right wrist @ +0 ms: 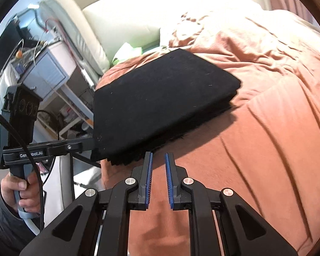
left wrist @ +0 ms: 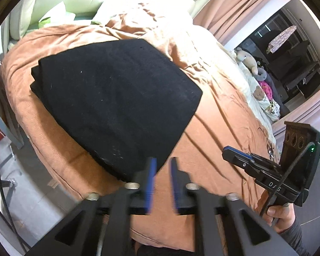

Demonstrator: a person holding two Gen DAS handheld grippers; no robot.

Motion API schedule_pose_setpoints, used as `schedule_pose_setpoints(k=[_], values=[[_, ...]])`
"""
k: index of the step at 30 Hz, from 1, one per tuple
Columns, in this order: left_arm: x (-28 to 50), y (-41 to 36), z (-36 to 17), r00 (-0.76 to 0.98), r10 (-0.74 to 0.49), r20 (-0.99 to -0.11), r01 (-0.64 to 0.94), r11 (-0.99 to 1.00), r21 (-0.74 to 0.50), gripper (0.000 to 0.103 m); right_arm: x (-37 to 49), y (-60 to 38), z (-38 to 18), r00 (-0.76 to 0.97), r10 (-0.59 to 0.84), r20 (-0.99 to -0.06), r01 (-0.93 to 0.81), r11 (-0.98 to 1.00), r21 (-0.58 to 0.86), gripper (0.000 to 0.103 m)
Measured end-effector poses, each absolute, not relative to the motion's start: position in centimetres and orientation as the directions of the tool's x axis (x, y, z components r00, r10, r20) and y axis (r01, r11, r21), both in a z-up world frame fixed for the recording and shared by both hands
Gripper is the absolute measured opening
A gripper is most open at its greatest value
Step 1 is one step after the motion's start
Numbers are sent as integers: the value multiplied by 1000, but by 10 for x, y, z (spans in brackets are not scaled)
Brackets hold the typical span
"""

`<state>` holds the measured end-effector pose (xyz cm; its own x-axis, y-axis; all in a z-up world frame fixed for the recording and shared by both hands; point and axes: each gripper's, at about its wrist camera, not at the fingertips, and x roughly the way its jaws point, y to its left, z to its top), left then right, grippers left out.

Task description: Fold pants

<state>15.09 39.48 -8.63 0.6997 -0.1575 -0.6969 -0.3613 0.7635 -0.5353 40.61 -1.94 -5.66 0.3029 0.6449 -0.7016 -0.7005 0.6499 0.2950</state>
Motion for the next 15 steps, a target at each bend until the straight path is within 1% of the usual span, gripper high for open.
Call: schedule_pose_setpoints(k=[1,2,3,4,6,7,8,12,15], values=[[150,391,-82,701,-146,-698,-364,769,-526,50,405,-26,-54,307,641,-703,-692,658,297,31],[148,387,-76,705,-131,-697,-364,776,-514,58,402,-32,-51,319,639,-700,-687,664,293,61],[147,384,-72,709,-123,-694,-362,781,-508,60,398,-41,-47,337,638,-692,-685,670,285,85],[145,379,-66,714,-116,-690,-357,788,-502,64,393,-47,-42,351,640,-684,-686,673,277,89],[144,373,-59,721,-104,-685,-354,795,-492,78,385,-60,-34,376,637,-673,-682,682,265,90],[143,369,-54,728,-96,-679,-351,798,-490,93,381,-66,-31,386,634,-671,-677,688,261,91],[141,366,-51,731,-86,-676,-355,799,-485,102,375,-74,-28,400,629,-666,-672,696,253,93],[135,353,-36,752,-56,-657,-355,805,-475,103,355,-99,-17,440,620,-649,-663,712,231,103],[129,340,-26,757,-31,-653,-360,814,-457,103,341,-120,-8,455,627,-632,-659,715,234,103]])
